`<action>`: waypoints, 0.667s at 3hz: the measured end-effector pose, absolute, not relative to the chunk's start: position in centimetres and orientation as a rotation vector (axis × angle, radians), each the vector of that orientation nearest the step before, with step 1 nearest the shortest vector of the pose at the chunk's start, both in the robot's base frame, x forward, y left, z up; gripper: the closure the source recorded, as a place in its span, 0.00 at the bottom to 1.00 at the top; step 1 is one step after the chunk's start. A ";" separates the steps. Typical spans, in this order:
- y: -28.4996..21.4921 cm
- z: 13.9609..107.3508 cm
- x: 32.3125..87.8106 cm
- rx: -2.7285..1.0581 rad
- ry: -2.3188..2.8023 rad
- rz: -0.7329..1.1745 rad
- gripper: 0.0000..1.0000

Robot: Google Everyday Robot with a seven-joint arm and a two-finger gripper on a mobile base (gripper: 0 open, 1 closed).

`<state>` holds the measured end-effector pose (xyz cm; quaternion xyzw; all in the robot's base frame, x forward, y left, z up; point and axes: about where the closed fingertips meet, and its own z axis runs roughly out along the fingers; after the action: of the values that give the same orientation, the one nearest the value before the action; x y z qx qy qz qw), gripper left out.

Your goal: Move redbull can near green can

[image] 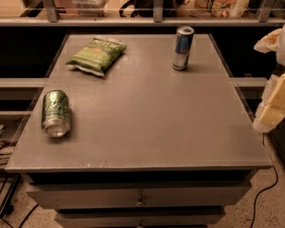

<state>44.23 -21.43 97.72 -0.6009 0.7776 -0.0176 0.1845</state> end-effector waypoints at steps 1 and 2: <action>-21.4 97.2 45.9 -1.598 2.115 0.057 0.00; -21.4 96.7 49.3 -1.475 2.054 0.114 0.00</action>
Offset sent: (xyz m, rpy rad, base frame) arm 0.0933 -0.0058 -0.0117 0.3953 -0.2001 -0.0908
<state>49.28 -21.41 96.73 -0.5558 0.7739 0.0430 0.3006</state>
